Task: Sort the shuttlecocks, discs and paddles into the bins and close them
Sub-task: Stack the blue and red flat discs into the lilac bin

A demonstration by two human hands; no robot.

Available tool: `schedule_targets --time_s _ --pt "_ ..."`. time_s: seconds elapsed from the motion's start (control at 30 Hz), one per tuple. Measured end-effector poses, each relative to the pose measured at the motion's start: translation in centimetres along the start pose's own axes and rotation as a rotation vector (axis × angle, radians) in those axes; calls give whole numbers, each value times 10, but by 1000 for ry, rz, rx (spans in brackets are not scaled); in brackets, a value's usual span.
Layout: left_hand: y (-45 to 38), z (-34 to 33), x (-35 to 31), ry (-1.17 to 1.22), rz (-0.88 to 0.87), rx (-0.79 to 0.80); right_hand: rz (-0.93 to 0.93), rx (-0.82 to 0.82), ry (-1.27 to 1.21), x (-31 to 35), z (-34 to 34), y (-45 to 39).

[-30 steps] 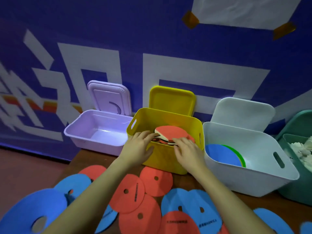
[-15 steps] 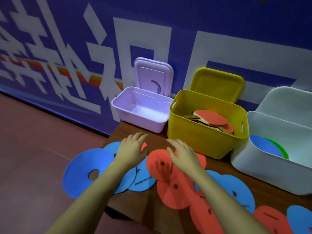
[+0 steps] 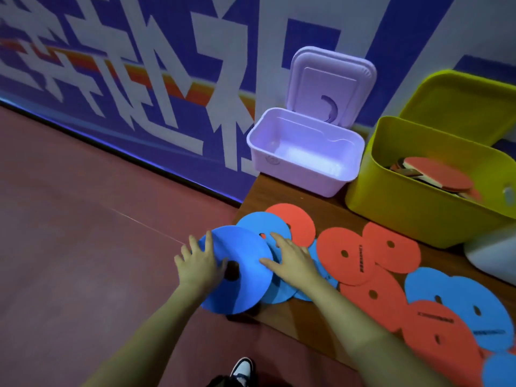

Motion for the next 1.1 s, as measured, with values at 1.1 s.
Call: schedule_targets --time_s 1.1 --pt "163 96 -335 388 -838 -219 -128 -1123 -378 -178 245 245"
Point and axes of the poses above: each hand's wrist, its own y-axis away from the middle knuckle, its own z-axis out of the back of the hand, x = y × z, the point moved 6 cm from there along -y, towards the middle knuckle, and after that the axes turned 12 degrees about z, right-handed, at the moved point
